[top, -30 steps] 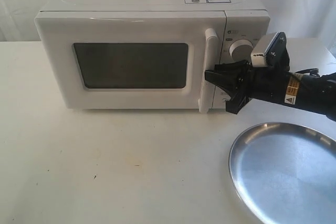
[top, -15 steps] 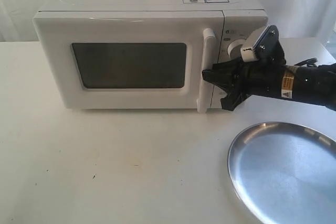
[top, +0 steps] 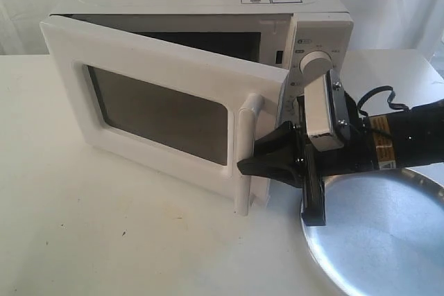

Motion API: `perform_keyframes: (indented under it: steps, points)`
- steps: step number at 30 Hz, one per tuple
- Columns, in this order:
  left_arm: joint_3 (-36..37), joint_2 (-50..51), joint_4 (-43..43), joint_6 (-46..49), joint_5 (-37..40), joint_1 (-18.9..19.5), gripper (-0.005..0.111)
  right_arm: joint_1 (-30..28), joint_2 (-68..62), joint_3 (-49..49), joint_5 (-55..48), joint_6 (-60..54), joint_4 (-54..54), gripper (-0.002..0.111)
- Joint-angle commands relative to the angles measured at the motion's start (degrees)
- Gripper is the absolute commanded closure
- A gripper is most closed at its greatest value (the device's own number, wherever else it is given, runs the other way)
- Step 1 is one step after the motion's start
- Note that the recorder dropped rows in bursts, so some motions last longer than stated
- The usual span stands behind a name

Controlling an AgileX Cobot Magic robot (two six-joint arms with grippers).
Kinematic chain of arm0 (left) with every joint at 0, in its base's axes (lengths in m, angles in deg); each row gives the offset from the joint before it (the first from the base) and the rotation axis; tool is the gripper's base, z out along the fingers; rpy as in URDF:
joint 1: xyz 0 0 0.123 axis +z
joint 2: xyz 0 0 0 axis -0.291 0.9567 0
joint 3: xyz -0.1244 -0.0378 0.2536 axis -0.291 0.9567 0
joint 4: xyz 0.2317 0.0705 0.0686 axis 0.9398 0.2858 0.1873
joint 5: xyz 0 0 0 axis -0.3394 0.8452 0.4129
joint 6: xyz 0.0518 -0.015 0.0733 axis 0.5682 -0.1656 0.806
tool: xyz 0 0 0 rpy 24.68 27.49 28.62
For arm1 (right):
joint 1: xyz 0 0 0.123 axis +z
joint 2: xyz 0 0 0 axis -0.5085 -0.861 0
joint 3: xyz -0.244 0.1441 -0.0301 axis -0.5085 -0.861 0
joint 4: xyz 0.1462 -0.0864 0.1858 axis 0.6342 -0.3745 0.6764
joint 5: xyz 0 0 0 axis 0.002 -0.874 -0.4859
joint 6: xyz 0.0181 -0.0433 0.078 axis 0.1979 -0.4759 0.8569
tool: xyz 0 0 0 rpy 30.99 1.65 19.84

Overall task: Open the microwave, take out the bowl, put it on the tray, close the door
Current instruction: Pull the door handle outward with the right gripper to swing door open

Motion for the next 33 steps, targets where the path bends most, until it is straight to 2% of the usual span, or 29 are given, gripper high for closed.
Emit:
perform_keyframes:
  steps: [1,3,5,8,9,11,12,20,25,29,33]
  points:
    - [-0.1,-0.1,-0.2,-0.4,-0.1,0.0,0.107,2.0,1.7,0.5,7.1,1.2,-1.9,0.108]
    - [-0.1,-0.1,-0.2,-0.4,-0.1,0.0,0.107,2.0,2.5,0.5,7.1,4.2,-1.9,0.107]
    - [-0.1,-0.1,-0.2,-0.4,-0.1,0.0,0.107,2.0,3.1,0.5,7.1,7.1,-4.3,0.1]
    - [-0.1,-0.1,-0.2,-0.4,-0.1,0.0,0.107,2.0,3.3,0.5,7.1,11.7,-7.7,0.08]
    - [-0.1,-0.1,-0.2,-0.4,-0.1,0.0,0.107,2.0,3.3,0.4,7.1,13.0,-7.5,0.07]
    - [-0.1,-0.1,-0.2,-0.4,-0.1,0.0,0.107,2.0,3.3,0.4,7.1,14.4,-7.4,0.059]
    - [-0.1,-0.1,-0.2,-0.4,-0.1,0.0,0.107,2.0,3.3,0.4,7.1,14.5,-7.4,0.058]
    - [-0.1,-0.1,-0.2,-0.4,-0.1,0.0,0.107,1.9,7.5,0.5,7.1,16.2,-7.3,0.069]
    - [-0.1,-0.1,-0.2,-0.4,-0.1,0.0,0.107,1.9,15.3,0.5,6.6,24.1,-9.8,0.07]
    - [-0.1,-0.1,-0.2,-0.4,-0.1,0.0,0.107,1.9,22.1,-0.4,-0.8,33.2,-9.8,0.07]
    - [-0.1,-0.1,-0.2,-0.4,-0.1,0.0,0.107,1.9,27.5,-2.2,-0.4,34.9,-9.8,0.071]
